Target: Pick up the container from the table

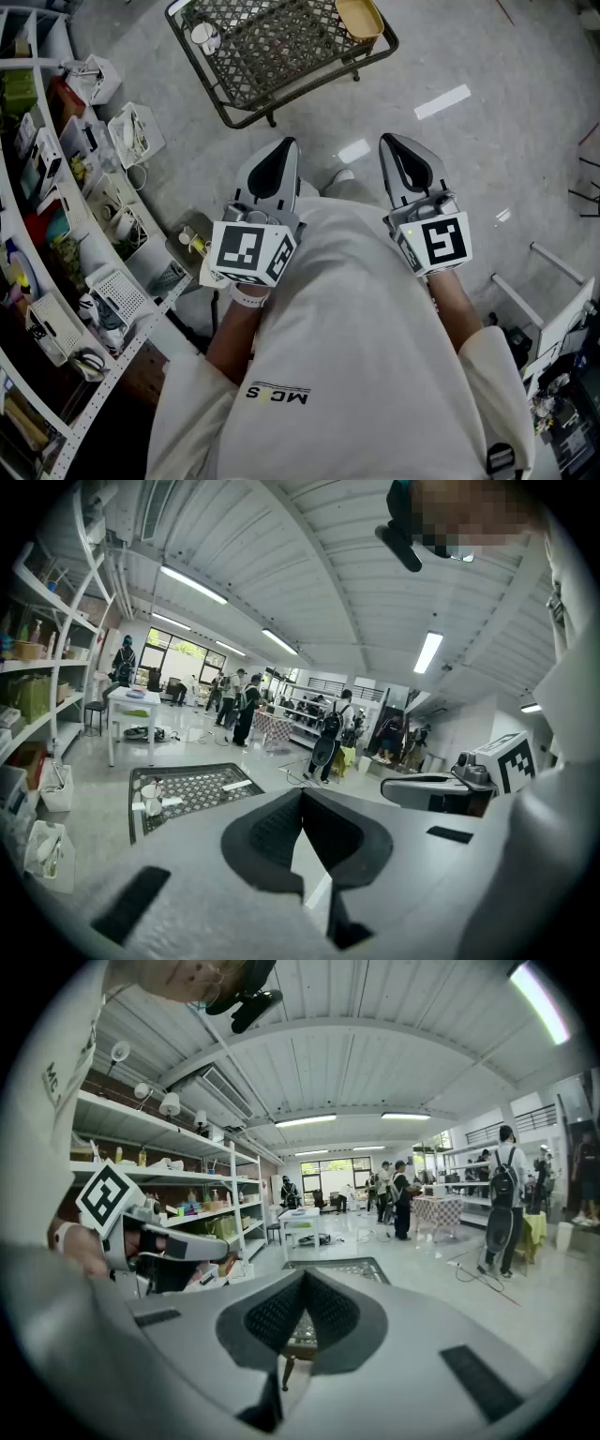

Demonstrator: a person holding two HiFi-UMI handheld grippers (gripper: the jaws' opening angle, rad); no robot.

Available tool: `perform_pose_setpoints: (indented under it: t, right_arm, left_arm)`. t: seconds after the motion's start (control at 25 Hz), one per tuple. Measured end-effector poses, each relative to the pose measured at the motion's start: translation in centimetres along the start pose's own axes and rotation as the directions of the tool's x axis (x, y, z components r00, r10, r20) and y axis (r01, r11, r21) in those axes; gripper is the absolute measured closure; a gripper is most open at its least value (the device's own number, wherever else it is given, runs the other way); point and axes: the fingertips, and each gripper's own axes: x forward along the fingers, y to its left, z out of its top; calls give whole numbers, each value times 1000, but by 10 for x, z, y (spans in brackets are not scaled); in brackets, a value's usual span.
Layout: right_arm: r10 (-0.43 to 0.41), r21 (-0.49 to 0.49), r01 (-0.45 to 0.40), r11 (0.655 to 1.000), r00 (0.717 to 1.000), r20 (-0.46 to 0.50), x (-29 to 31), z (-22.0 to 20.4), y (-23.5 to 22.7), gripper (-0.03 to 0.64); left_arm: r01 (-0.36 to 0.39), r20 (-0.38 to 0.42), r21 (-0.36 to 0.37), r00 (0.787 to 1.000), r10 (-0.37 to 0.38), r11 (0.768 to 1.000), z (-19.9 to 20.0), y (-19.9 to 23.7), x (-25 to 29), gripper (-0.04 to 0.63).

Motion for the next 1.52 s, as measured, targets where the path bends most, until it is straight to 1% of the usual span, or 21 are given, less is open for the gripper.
perform_pose_setpoints:
  t: [0.16,0.24,0.32,0.44,0.68,0.84,0.96,1.08,1.24,1.36,1.52]
  right_arm:
    - [-21,47,22,999,1000,-10,-14,9,4,600]
    - [-24,41,23,999,1000,7,-16,16,12,600]
    - [-40,24,40,999,999,26,-10,23,16,600]
    - [-57,58,56,997,998,22,-2,22,24,600]
    - [-96,56,95,994,995,3,19,27,35,600]
    - [-131,66,131,989,991,-3,35,31,47,600]
    - [-158,62,160,985,987,-25,48,28,58,600]
    - [-165,41,166,985,986,-29,53,32,69,600]
    - [-195,71,198,978,980,-48,53,23,48,600]
    - [-198,94,202,975,979,-53,65,11,15,600]
    - [-175,84,176,981,984,-28,86,17,-33,600]
  left_arm:
    - [26,-20,0,999,-26,1000,13,-5,-6,575]
    - [49,-19,11,999,-49,999,19,-6,-8,575]
    - [62,-7,21,998,-62,998,26,2,-6,575]
    - [71,-16,21,997,-71,997,25,14,-11,575]
    - [93,-11,-7,996,-93,996,27,41,-21,575]
    - [133,-8,-14,991,-133,991,31,60,-25,575]
    - [154,-18,-44,988,-155,987,29,76,-30,575]
    - [177,-38,-63,983,-179,982,23,83,-33,575]
    - [215,-72,-54,973,-219,975,16,80,-10,575]
    - [215,-78,-32,973,-217,976,17,78,24,575]
    - [199,-90,-11,976,-199,980,25,70,74,575]
